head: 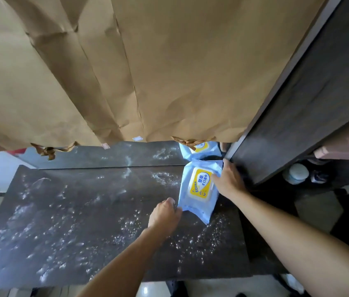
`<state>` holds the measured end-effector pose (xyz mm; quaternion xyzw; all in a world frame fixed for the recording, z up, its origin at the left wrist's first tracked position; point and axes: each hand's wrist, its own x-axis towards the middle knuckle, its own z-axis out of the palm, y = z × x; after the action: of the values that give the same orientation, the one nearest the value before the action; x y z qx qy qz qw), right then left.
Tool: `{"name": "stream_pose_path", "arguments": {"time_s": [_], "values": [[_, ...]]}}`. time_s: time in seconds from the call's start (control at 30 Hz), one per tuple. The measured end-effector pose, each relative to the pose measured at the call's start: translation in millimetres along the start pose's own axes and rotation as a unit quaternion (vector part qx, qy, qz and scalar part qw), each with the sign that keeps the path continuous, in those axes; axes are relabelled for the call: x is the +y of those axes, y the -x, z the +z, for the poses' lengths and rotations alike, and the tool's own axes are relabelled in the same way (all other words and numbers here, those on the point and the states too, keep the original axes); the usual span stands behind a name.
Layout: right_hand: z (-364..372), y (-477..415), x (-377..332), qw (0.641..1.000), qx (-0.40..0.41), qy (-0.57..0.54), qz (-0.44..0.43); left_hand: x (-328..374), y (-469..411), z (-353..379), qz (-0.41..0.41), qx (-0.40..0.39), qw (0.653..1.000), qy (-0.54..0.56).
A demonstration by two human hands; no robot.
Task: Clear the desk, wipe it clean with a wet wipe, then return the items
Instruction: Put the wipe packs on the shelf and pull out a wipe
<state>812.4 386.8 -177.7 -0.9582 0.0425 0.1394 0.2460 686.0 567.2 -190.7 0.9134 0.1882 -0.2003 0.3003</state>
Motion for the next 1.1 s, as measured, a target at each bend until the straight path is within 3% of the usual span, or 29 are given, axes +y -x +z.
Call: {"name": "stream_pose_path", "arguments": {"time_s": [0.2, 0.43, 0.73, 0.93, 1.1], "values": [[13.5, -30.4, 1.0, 0.986, -0.025, -0.111, 0.12, 6.7, -25.2, 22.2, -0.035, -0.057, 0.996, 0.062], [10.5, -24.3, 3.5, 0.993, -0.007, -0.071, 0.098, 7.3, -31.6, 15.7, -0.059, 0.002, 0.992, 0.113], [-6.7, 28.7, -4.0, 0.969, -0.028, -0.237, 0.063, 12.5, -2.5, 18.1, -0.062, -0.012, 0.989, 0.131], [-38.3, 75.4, 21.8, 0.897, -0.101, -0.417, 0.104, 29.9, 47.7, 24.9, -0.094, 0.065, 0.962, 0.247], [-71.9, 112.6, 62.7, 0.849, -0.113, -0.503, 0.114, 60.6, 105.1, 34.8, -0.053, 0.136, 0.933, 0.328]]}}
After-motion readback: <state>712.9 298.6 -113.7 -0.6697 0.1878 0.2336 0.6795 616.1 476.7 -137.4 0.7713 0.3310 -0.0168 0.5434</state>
